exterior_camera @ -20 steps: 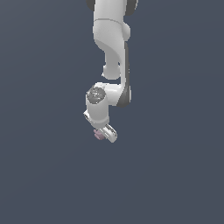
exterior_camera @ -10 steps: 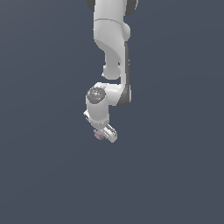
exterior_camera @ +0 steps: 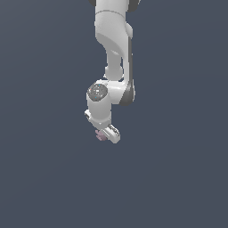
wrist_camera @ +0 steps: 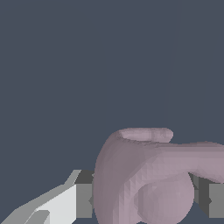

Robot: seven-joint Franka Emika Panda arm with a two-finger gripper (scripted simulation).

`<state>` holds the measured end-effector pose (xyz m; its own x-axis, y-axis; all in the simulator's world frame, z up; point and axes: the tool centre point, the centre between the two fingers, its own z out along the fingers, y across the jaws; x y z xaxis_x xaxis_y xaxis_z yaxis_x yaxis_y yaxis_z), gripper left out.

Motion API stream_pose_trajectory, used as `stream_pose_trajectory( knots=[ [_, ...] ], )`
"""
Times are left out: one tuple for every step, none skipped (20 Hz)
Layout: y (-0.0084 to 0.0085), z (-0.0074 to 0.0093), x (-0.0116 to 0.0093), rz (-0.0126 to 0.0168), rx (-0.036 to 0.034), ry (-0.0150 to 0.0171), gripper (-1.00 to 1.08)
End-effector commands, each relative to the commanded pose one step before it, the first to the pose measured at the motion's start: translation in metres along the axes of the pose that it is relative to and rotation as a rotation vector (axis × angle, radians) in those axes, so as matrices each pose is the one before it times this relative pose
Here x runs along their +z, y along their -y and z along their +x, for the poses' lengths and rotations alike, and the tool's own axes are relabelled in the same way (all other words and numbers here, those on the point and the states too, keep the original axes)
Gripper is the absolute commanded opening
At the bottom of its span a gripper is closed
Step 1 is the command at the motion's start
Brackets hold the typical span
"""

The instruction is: Pick up the object and move it to a goal position.

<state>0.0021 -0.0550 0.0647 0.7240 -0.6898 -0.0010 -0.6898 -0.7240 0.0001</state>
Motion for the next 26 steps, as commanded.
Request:
stream_pose_trajectory(
  knots=[
    [0.00255, 0.00088, -0.01575, 0.00075, 0.00039, -0.00095, -1.00],
    [0.00122, 0.00025, -0.00742, 0.00000, 0.00000, 0.00000, -1.00],
    [0.00131, 0.00027, -0.00798, 0.00000, 0.00000, 0.00000, -1.00],
    [0.00140, 0.00030, -0.00853, 0.00000, 0.00000, 0.00000, -1.00],
    [0.00126, 0.00052, -0.00899, -0.00039, 0.00054, -0.00019, -1.00],
    [0.00157, 0.00036, -0.00957, 0.00000, 0.00000, 0.00000, -1.00],
    [0.00165, 0.00039, -0.01007, 0.00000, 0.00000, 0.00000, -1.00],
    [0.00173, 0.00043, -0.01054, 0.00000, 0.00000, 0.00000, -1.00],
    [0.00164, 0.00059, -0.01088, -0.00044, 0.00045, -0.00028, -1.00],
    [0.00185, 0.00048, -0.01118, 0.00000, 0.00000, 0.00000, -1.00],
    [0.00188, 0.00051, -0.01136, 0.00000, 0.00000, 0.00000, -1.00],
    [0.00179, 0.00063, -0.01141, -0.00046, 0.00040, -0.00032, -1.00],
    [0.00190, 0.00054, -0.01133, 0.00000, 0.00000, 0.00000, -1.00],
    [0.00189, 0.00055, -0.01121, 0.00000, 0.00000, 0.00000, -1.00],
    [0.00189, 0.00056, -0.01108, 0.00000, 0.00000, 0.00000, -1.00],
    [0.00184, 0.00062, -0.01095, -0.00034, 0.00025, -0.00025, -1.00],
    [0.00188, 0.00058, -0.01085, 0.00000, 0.00000, 0.00000, -1.00],
    [0.00188, 0.00059, -0.01073, 0.00000, 0.00000, 0.00000, -1.00],
    [0.00188, 0.00061, -0.01062, 0.00000, 0.00000, 0.00000, -1.00],
    [0.00188, 0.00062, -0.01050, 0.00000, 0.00000, 0.00000, -1.00],
    [0.00189, 0.00064, -0.01038, 0.00000, 0.00000, 0.00000, -1.00],
    [0.00189, 0.00065, -0.01026, 0.00000, 0.00000, 0.00000, -1.00],
    [0.00189, 0.00067, -0.01014, 0.00000, 0.00000, 0.00000, -1.00],
    [0.00190, 0.00068, -0.01001, 0.00000, 0.00000, 0.00000, -1.00],
    [0.00189, 0.00070, -0.00984, 0.00000, 0.00000, 0.00000, -1.00],
    [0.00207, 0.00051, -0.00927, -0.00002, -0.00048, 0.00008, -1.00]
  ],
)
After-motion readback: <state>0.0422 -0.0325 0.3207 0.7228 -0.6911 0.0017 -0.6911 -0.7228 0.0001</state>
